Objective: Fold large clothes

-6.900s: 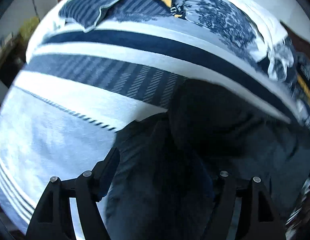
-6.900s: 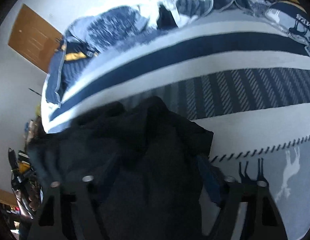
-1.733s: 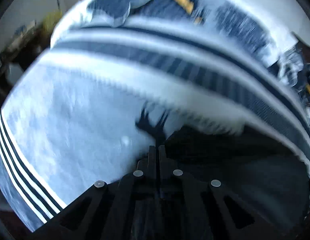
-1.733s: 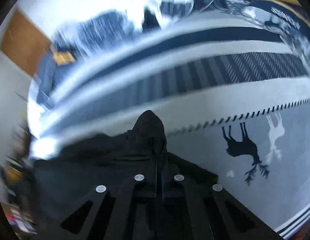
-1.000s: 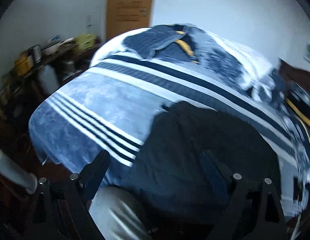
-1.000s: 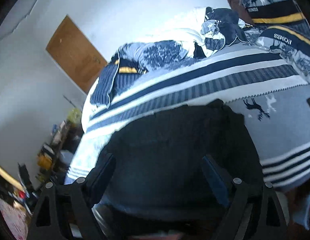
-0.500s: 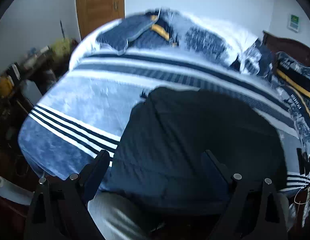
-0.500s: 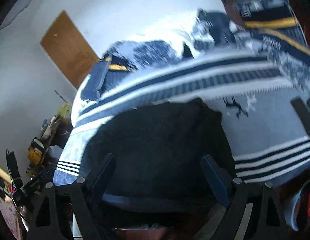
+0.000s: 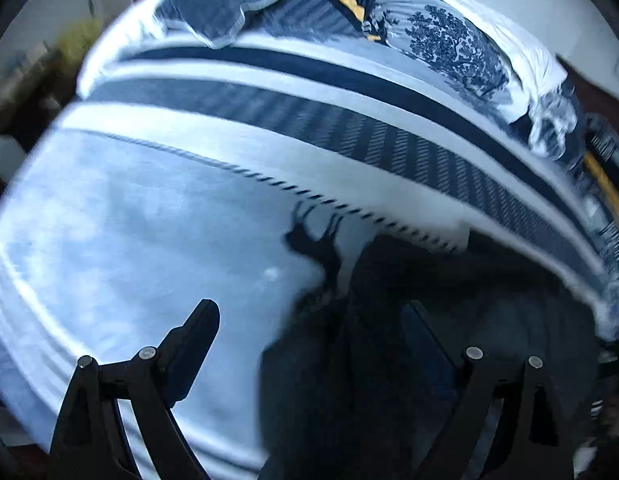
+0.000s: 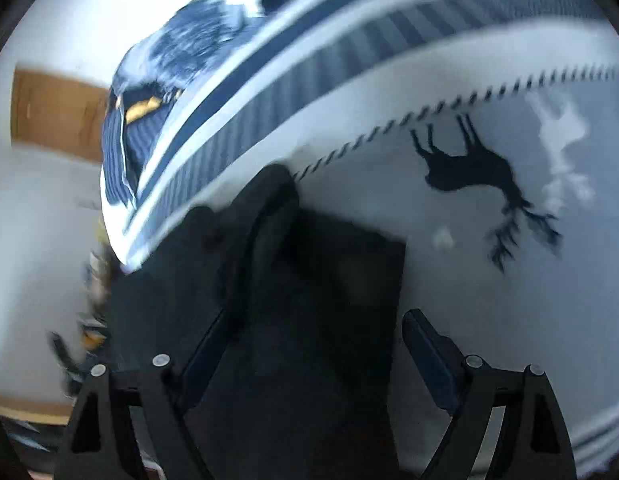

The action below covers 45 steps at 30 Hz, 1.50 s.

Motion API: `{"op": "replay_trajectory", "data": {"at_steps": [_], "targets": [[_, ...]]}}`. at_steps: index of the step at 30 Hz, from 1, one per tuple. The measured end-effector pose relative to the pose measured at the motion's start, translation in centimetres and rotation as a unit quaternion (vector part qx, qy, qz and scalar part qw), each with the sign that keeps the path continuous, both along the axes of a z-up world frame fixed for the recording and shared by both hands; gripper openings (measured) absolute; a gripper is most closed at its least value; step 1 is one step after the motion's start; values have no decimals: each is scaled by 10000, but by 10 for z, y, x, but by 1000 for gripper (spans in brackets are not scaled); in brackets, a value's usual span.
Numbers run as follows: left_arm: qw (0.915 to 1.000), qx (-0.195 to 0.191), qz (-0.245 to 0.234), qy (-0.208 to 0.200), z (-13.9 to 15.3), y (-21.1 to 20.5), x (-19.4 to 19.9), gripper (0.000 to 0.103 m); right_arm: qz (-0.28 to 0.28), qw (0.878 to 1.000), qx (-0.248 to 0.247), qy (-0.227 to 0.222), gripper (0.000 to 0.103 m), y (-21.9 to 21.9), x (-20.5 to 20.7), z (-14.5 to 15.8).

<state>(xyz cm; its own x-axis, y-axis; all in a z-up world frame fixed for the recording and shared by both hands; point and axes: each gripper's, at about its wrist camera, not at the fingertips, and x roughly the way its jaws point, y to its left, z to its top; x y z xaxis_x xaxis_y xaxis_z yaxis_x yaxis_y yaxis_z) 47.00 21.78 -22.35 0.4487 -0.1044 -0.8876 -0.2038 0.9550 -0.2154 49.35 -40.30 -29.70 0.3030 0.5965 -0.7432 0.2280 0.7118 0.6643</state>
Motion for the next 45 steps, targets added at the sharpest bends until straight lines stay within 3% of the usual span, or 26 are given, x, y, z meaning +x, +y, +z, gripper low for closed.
{"op": "replay_trajectory", "data": {"at_steps": [5, 8, 10, 12, 13, 14, 15, 16, 17, 18, 20, 24, 26, 30, 32, 34, 36, 37, 39, 40, 41, 43, 45], "targets": [[9910, -1013, -682, 543, -43, -11, 44, 92, 511, 9972, 539, 114, 89, 8, 52, -28], [9834, -1101, -1117, 910, -63, -33, 50, 93, 953, 9931, 680, 103, 90, 22, 72, -37], [9854, -778, -1269, 828, -65, -46, 45, 92, 1353, 9875, 803, 80, 90, 34, 77, -38], [9857, -726, -1333, 730, -65, -53, 41, 87, 1725, 9832, 587, 58, 89, 48, 74, -40], [9858, -762, -1315, 716, -65, -56, 37, 69, 1768, 9835, 387, 17, 84, 52, 72, -41], [9840, -898, -1373, 689, -62, -61, 32, 31, 1863, 9823, 188, -50, 69, 58, 69, -38], [9823, -1050, -1399, 678, -59, -63, 29, 16, 1953, 9807, 117, -16, 54, 63, 66, -37], [9832, -1017, -1367, 655, -54, -66, 24, 10, 1938, 9809, 161, 64, 33, 66, 64, -38], [9869, -722, -1339, 538, -44, -72, 18, 8, 1941, 9809, 120, 18, 17, 69, 61, -33], [9893, -573, -1280, 395, -33, -74, 12, 7, 1966, 9803, -131, -138, 14, 72, 57, -23], [9923, -712, -1010, 55, -7, -66, 3, 6, 1853, 9808, -468, -378, 8, 75, 54, 1], [9912, -858, -720, -707, 43, -54, -1, 6, 1607, 9790, -631, -1083, 6, 69, 53, 56], [9916, -750, -675, -809, 59, -53, 10, 6, 1569, 9745, -714, -1434, 6, 70, 59, 81], [9909, -681, -657, -959, 78, -49, 38, 6, 1466, 9692, -882, -1771, 6, 75, 84, 102], [9925, -786, -504, -784, 64, -31, 53, 8, 1343, 9717, -851, -1750, 6, 75, 100, 104], [9968, -593, -464, -254, 30, -30, 85, 15, 1035, 9806, -784, -1465, 8, 80, 119, 87], [9987, -357, -173, 327, -4, -22, 102, 16, 1018, 9841, -1117, -938, 13, 86, 147, 48], [9979, -536, -57, 356, -10, -14, 103, 17, 980, 9881, -1030, -582, 19, 79, 155, 27], [9929, -1163, 215, -135, 1, 11, 90, 23, 647, 9946, -658, -476, 25, 60, 157, 17], [9915, -1168, 381, -430, 13, 22, 79, 44, 391, 9963, -458, -606, 32, 46, 153, 24], [9920, -944, 583, -606, 25, 32, 70, 70, 216, 9957, -455, -772, 52, 35, 147, 34], [9896, -540, 936, -954, 50, 47, 43, 80, -200, 9879, -943, -1214, 82, 14, 124, 63], [9876, -540, 992, -1089, 67, 54, 18, 80, -242, 9858, -931, -1374, 82, 6, 98, 82]]}}
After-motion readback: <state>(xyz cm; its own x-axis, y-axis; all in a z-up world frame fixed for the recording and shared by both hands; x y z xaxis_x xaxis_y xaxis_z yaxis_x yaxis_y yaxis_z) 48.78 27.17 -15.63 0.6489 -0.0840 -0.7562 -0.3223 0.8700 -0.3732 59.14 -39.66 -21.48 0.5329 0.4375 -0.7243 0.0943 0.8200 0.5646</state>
